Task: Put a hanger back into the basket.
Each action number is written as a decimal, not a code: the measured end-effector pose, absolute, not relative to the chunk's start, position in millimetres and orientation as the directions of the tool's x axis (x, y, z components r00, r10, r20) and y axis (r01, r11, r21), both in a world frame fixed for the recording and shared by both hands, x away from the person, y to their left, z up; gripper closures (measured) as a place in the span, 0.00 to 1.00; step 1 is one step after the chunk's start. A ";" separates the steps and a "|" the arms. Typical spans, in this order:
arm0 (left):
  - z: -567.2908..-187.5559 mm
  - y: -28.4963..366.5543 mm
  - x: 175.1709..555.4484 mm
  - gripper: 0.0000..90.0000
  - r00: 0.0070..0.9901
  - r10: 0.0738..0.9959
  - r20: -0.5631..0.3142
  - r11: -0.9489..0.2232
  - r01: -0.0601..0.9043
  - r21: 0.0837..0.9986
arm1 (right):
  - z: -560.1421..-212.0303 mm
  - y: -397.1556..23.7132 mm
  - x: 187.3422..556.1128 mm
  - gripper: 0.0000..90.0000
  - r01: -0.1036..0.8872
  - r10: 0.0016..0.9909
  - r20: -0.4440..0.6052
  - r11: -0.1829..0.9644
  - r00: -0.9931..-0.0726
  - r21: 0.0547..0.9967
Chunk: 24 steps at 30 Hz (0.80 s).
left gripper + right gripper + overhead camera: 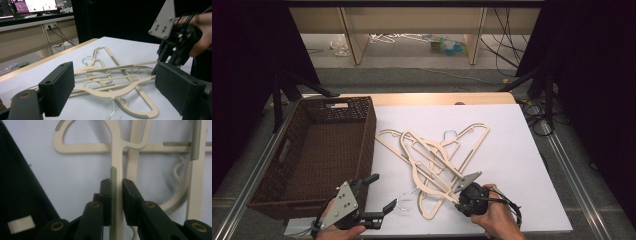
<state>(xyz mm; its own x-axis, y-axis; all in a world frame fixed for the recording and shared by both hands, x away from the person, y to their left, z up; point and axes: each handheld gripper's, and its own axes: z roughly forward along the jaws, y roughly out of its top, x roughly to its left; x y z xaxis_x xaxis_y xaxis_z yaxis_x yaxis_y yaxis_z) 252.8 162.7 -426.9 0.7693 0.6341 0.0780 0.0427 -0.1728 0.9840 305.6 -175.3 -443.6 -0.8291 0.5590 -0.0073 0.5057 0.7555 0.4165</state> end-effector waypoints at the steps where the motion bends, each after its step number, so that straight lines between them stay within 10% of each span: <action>1: -428.3 158.6 254.2 0.18 0.772 0.630 0.087 -0.191 0.045 0.981 | -438.6 -181.1 302.7 0.88 0.479 0.532 -0.014 0.774 -0.847 0.414; 24: -474.1 89.9 301.5 0.33 0.847 0.424 0.321 -0.599 -0.004 0.801 | -413.4 -224.8 294.6 0.88 0.414 0.424 0.072 0.813 -0.903 0.409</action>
<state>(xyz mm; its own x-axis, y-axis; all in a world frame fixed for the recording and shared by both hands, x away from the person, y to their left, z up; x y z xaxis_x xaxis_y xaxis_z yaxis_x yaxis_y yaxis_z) 301.5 89.9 -474.1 0.8468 0.4239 0.3213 -0.0041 -0.5987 0.8009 294.6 -224.8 -413.4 -0.9028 0.4240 0.0720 0.4145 0.8129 0.4092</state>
